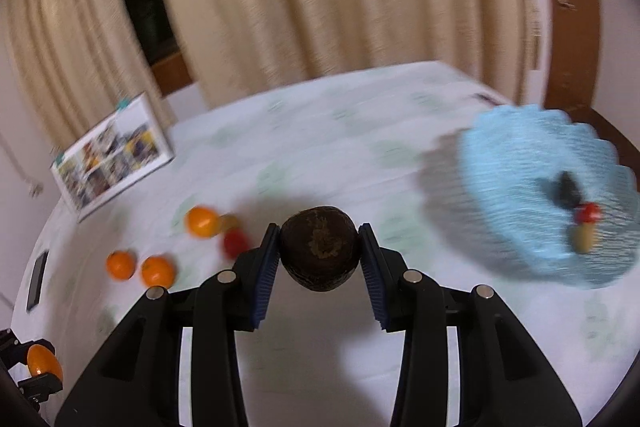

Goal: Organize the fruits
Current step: 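Place the dark brown fruit and the orange into the blue basket with both tools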

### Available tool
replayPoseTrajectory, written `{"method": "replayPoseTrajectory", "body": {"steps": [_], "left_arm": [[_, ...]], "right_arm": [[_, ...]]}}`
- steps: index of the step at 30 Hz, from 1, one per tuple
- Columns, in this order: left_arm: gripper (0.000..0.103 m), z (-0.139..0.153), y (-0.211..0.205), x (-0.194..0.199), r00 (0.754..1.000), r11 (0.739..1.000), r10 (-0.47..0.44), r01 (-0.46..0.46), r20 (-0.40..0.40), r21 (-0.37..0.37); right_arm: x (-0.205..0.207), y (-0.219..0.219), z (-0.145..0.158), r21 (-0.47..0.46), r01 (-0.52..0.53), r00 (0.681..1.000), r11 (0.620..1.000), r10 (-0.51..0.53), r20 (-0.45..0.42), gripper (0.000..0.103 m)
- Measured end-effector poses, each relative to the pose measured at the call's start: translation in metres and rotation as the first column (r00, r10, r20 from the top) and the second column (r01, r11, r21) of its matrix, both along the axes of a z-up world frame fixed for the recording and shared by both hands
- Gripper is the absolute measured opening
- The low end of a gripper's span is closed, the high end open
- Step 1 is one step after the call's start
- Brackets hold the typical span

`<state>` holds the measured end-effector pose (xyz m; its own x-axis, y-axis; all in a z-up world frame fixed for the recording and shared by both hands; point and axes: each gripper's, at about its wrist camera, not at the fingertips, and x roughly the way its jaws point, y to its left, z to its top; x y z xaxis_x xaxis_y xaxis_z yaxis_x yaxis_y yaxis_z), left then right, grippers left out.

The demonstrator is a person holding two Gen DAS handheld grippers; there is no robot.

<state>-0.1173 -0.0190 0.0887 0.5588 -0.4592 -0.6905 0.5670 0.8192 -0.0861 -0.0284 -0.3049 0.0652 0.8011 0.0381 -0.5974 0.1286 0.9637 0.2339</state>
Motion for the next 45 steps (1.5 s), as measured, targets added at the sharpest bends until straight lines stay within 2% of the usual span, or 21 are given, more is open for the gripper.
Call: {"method": "replayPoseTrajectory", "body": {"steps": [7, 14, 18, 21, 30, 34, 37, 45], "left_arm": [[0.038, 0.009, -0.054, 0.014, 0.996, 0.996, -0.084, 0.083, 0.008, 0.019], [0.038, 0.018, -0.103, 0.025, 0.987, 0.987, -0.157, 0.157, 0.025, 0.033], [0.038, 0.023, -0.133, 0.03, 0.981, 0.981, -0.193, 0.192, 0.031, 0.036], [0.038, 0.026, -0.156, 0.037, 0.976, 0.976, -0.217, 0.216, 0.032, 0.034], [0.038, 0.03, -0.233, 0.07, 0.956, 0.956, -0.292, 0.291, 0.034, 0.026], [0.038, 0.025, -0.274, 0.083, 0.944, 0.945, -0.328, 0.327, 0.027, 0.03], [0.038, 0.019, -0.301, 0.09, 0.936, 0.936, -0.351, 0.35, 0.018, 0.028], [0.038, -0.002, -0.342, 0.103, 0.927, 0.927, -0.373, 0.374, -0.027, 0.018]], "right_arm": [[-0.025, -0.074, 0.007, 0.005, 0.179, 0.983, 0.984, -0.179, 0.032, 0.041], [-0.04, -0.121, -0.003, 0.026, 0.268, 0.963, 0.963, -0.269, 0.026, 0.041], [-0.047, -0.133, -0.01, 0.036, 0.293, 0.955, 0.955, -0.294, 0.036, 0.044], [-0.057, -0.144, -0.012, 0.05, 0.324, 0.944, 0.945, -0.326, 0.056, 0.05], [-0.083, -0.164, -0.022, 0.031, 0.451, 0.882, 0.892, -0.451, 0.134, 0.05], [-0.092, -0.167, -0.024, 0.044, 0.484, 0.859, 0.874, -0.484, 0.169, 0.051], [-0.096, -0.167, -0.023, 0.053, 0.506, 0.842, 0.861, -0.506, 0.188, 0.056], [-0.104, -0.174, -0.023, 0.085, 0.546, 0.811, 0.833, -0.551, 0.194, 0.057]]}}
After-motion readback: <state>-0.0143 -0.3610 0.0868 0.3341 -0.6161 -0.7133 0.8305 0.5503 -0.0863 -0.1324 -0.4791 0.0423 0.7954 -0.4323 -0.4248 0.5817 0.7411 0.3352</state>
